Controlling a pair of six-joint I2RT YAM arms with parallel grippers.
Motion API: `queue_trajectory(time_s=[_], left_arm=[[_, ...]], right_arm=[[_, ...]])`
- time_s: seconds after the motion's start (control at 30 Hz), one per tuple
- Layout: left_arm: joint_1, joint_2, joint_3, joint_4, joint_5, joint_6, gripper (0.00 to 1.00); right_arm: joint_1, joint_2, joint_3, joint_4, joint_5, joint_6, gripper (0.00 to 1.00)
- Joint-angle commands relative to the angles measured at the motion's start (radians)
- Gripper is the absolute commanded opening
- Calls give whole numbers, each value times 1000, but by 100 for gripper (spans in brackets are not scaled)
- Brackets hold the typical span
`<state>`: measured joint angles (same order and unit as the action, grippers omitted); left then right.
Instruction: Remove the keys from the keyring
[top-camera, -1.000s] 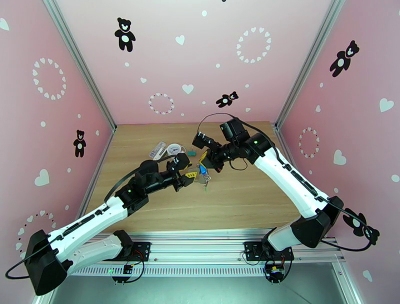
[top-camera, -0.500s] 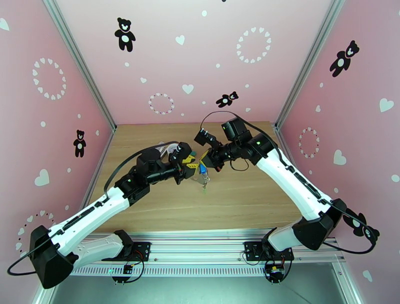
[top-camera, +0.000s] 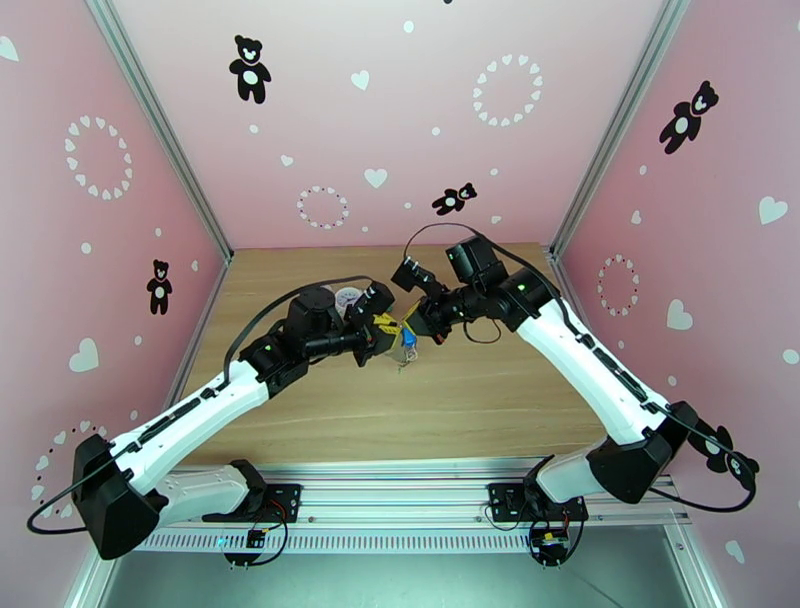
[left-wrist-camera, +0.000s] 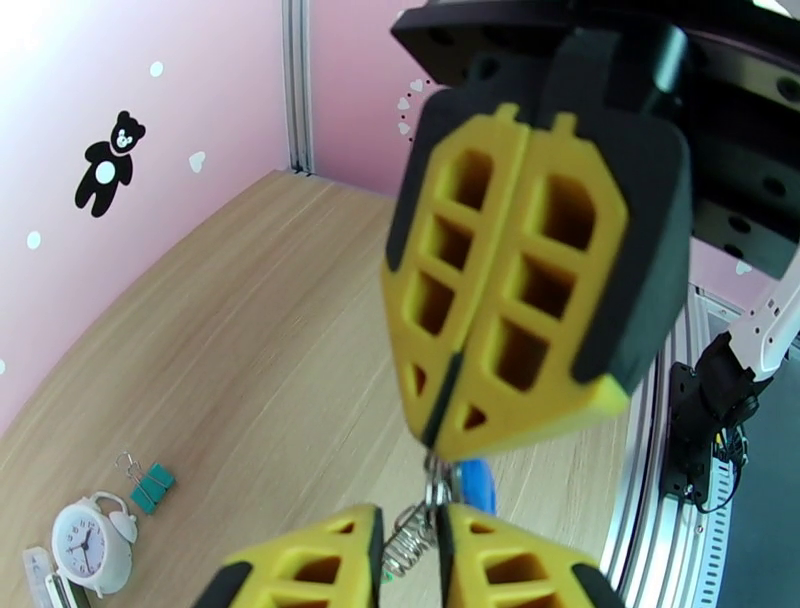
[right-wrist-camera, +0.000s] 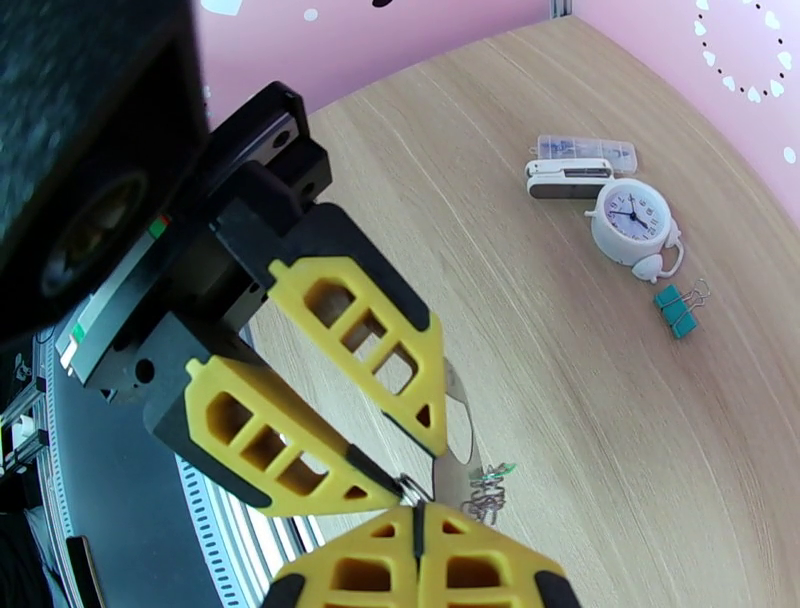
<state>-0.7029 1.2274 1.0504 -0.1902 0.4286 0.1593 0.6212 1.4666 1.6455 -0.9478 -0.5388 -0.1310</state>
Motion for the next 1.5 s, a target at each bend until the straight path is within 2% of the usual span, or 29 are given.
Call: queue_trajectory(time_s=[0.0,0.3,0.53,0.67,0.77,0.83,0.97,1.1,1.2,1.3,1.47], left_arm=[[5,17,34,-10,61,21,21],[3,16,25,3,43,44,0],[4,-18,-2,87,6,70,0],[3,-62,-69,266,-51,63,0],[4,-78,-128,416,-32,59,0],[-1,-71,-144,472,-23,56,0],[-28,-55,-182,584,-57,38,0],[-44,-42,-196,566,-46,27,0],[-49,-61,-209,521,-23,10,14],[-49,-111,-227,453,-24,-10,22],[-48,-189,-227,269,-14,-28,27]], right_arm=[[0,-34,11,4,-1,2,0],[0,-51,-2,8,47,15,0],[-4,-87,-24,13,72,85,0],[-24,-120,-54,27,55,171,0],[-54,-137,-97,58,9,266,0],[-65,-142,-125,95,-52,345,0],[-66,-141,-133,139,-78,455,0],[-47,-116,-69,104,-56,444,0],[-43,-108,-51,76,-46,395,0],[-43,-108,-38,37,-33,325,0],[-44,-110,-18,-19,-10,159,0]])
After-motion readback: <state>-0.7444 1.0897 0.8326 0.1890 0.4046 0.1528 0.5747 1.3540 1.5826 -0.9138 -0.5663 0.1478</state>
